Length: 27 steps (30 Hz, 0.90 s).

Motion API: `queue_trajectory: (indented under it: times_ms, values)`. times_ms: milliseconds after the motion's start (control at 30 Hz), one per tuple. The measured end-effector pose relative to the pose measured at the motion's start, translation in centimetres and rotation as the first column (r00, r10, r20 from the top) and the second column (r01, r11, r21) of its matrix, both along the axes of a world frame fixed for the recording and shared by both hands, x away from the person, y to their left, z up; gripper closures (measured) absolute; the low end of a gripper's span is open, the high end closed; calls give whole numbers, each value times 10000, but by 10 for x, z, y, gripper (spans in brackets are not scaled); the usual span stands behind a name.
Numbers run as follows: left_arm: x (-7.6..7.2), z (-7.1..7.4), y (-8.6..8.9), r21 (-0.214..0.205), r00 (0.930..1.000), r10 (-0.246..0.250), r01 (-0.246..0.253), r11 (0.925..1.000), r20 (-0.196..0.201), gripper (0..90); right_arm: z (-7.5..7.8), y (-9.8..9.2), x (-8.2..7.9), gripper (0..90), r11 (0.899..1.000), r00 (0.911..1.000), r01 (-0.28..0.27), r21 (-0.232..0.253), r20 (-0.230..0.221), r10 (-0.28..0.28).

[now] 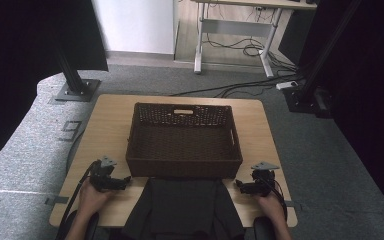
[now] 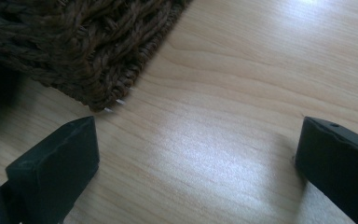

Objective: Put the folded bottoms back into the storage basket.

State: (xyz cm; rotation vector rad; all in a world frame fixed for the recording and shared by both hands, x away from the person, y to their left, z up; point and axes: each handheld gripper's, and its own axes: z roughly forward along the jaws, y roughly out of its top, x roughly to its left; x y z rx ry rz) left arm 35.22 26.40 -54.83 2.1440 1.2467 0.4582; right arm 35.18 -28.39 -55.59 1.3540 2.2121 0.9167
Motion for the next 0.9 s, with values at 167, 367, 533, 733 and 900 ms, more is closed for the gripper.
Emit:
queue_trajectory:
  times_ms: [167,367,533,733,900]
  values:
    - [0,3,-3,143,9994,83,-78,9999,-328,0,3,3,-2,13,10000,9996,-27,-85,-299,25]
    - [-9,13,-10,-441,9989,-292,275,9986,-373,0,15,13,-10,12,9993,9989,-335,179,-314,341]
    - [-25,23,-22,-945,9952,-944,914,9913,-275,0,24,24,-21,1,9967,9975,-630,508,-278,645]
    - [-41,34,-43,-986,9887,-1499,1489,9839,-26,0,36,44,-37,2,9878,9919,-1203,993,-288,1237]
    - [-50,41,-65,-1115,9798,-1998,1998,9735,113,0,42,63,-46,1,9765,9820,-1699,1328,-606,1791]
